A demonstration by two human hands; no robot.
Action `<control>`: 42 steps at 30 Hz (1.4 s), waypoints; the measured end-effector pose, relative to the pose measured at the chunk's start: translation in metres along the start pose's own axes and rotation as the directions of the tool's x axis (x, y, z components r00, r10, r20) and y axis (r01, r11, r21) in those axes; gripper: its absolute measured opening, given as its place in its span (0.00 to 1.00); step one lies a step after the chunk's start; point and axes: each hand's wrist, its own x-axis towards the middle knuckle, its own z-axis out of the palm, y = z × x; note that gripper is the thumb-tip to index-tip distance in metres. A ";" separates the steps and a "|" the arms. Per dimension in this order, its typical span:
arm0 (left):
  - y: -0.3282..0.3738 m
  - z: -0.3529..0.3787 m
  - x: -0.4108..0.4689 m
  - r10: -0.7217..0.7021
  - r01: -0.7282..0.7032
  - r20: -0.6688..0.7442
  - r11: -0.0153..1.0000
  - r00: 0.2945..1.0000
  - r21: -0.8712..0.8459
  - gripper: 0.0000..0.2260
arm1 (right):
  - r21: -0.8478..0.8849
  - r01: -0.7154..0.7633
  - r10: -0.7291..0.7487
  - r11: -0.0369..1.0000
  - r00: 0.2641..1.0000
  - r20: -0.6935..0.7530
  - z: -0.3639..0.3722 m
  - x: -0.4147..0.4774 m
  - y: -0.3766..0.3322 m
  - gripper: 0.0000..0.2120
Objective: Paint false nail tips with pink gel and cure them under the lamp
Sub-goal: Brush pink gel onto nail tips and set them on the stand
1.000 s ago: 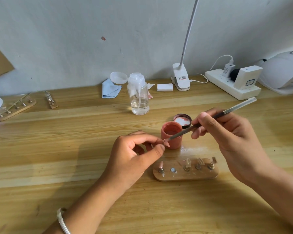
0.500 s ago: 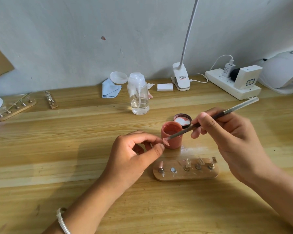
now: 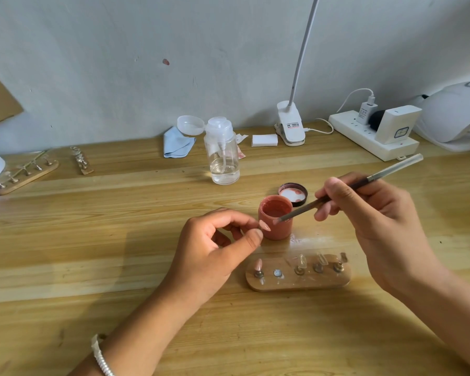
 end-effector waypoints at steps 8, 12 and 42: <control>0.000 0.000 0.000 0.001 0.000 -0.017 1.000 1.000 0.011 0.05 | -0.019 0.018 -0.016 1.000 0.995 0.097 0.002 -0.003 0.001 0.09; 0.000 -0.001 0.000 0.018 -0.018 -0.002 1.000 1.000 0.014 0.05 | -0.031 -0.016 0.016 0.999 1.000 0.009 -0.001 -0.001 0.001 0.10; 0.004 0.002 0.002 -0.055 0.059 0.032 0.984 0.998 -0.168 0.04 | 0.010 0.075 -0.076 0.997 0.985 0.158 0.003 -0.005 -0.001 0.08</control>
